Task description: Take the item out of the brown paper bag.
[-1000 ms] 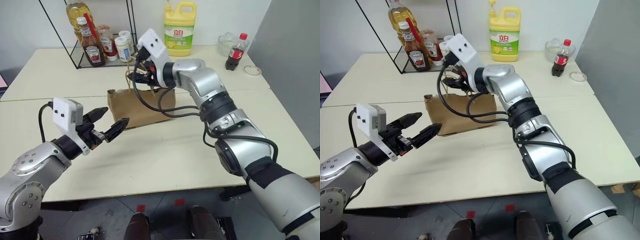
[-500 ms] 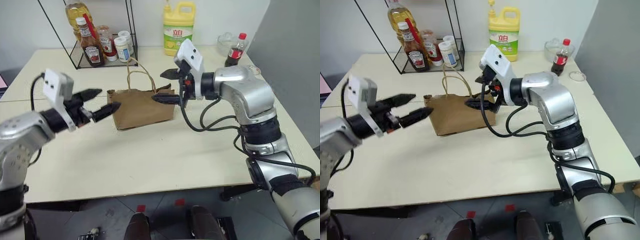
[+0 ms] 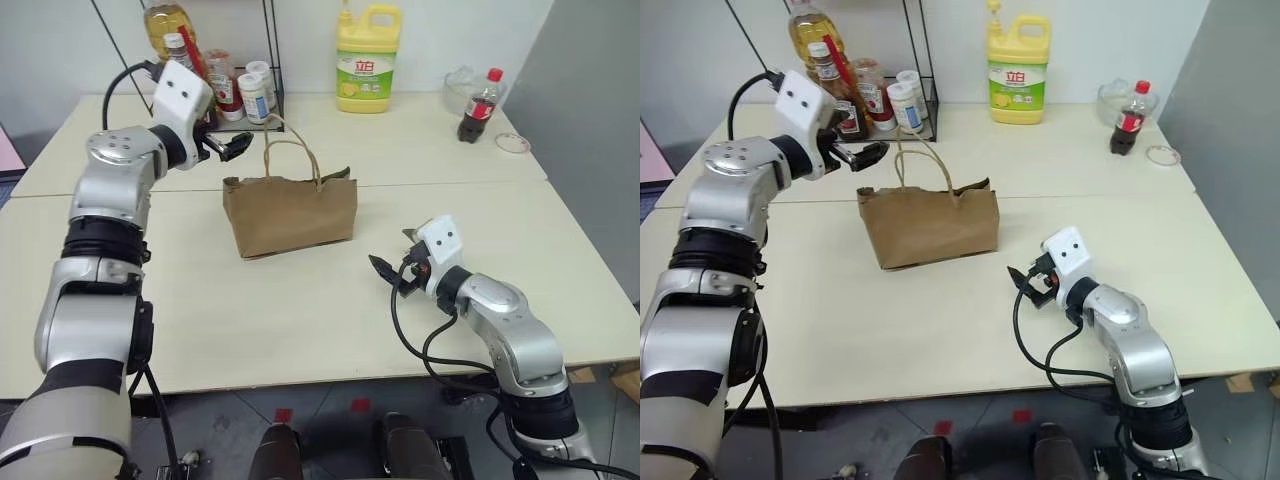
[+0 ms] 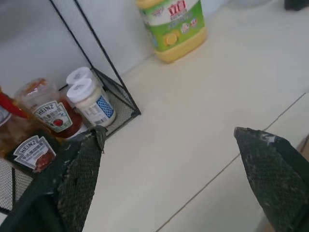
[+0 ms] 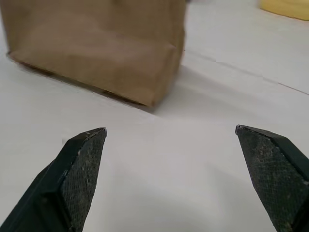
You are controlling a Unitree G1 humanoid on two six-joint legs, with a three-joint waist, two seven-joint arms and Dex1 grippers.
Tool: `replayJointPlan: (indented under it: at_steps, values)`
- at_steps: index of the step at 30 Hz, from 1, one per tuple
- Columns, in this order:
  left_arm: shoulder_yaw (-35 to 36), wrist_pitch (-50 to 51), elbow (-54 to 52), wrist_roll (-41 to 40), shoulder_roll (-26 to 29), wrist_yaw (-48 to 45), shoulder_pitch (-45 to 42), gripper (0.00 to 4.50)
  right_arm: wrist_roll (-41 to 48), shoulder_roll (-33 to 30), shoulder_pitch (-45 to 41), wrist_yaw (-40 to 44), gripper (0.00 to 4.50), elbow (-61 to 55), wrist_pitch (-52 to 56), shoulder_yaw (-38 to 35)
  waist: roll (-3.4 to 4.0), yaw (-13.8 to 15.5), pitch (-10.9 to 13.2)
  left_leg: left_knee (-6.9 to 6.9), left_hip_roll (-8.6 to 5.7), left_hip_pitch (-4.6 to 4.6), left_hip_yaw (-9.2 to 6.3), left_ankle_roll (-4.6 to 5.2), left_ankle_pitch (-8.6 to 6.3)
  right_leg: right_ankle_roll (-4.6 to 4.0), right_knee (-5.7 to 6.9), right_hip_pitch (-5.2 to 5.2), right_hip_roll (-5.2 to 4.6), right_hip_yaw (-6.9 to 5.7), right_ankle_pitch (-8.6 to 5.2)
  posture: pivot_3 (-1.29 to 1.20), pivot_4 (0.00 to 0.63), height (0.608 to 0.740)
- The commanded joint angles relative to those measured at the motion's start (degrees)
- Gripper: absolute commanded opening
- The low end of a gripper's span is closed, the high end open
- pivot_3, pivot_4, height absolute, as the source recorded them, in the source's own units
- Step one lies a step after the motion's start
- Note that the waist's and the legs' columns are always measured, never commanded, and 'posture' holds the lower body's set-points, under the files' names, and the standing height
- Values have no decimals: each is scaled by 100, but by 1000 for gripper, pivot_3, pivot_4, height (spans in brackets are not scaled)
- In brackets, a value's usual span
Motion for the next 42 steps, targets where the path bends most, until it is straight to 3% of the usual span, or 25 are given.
replayJointPlan:
  at_steps: [1,6,12,20,29,38,42]
  values:
    - [-268,-477,446,458,-1,-642,-310,4500,100,-9,-136,-248,4487,-465,-8,-248,0,-26,0,-1,0,0,0,0,0,0,0,0,1,0,0,0,150,740]
    - [-458,-300,197,528,-2,-2009,-87,4500,139,-218,-247,-286,4487,-242,-99,-485,0,-12,0,-3,0,-5,0,0,0,0,-5,0,0,0,0,0,150,740]
    - [-355,664,-1767,167,266,-3141,807,4500,230,-364,-437,-279,4487,185,-246,-659,1,-22,1,-4,2,-4,1,0,0,0,-1,1,0,1,0,0,150,740]
    - [-271,2209,-4529,-202,726,-3306,2204,4500,329,-604,-719,-244,4487,799,-554,-789,2,-15,1,-3,3,-2,1,1,0,0,-1,3,0,4,0,0,150,740]
    - [-269,2845,-6132,-341,1160,-3211,2976,4500,352,-760,-623,-47,4487,1012,-757,-688,2,4,1,0,3,-1,0,21,-10,0,1,4,0,4,0,0,150,740]
    - [25,713,-6676,-631,1954,-4218,3439,4500,511,-1314,-262,941,4487,1124,-1277,-448,2,12,1,0,3,-2,2,23,-11,0,-2,5,0,4,0,0,150,740]
    - [-23,-3,-6698,-697,1906,-4326,3741,4500,697,-1631,-43,1510,4487,1084,-1404,-372,2,23,1,2,3,-2,2,24,-12,0,-2,7,0,4,0,0,150,740]
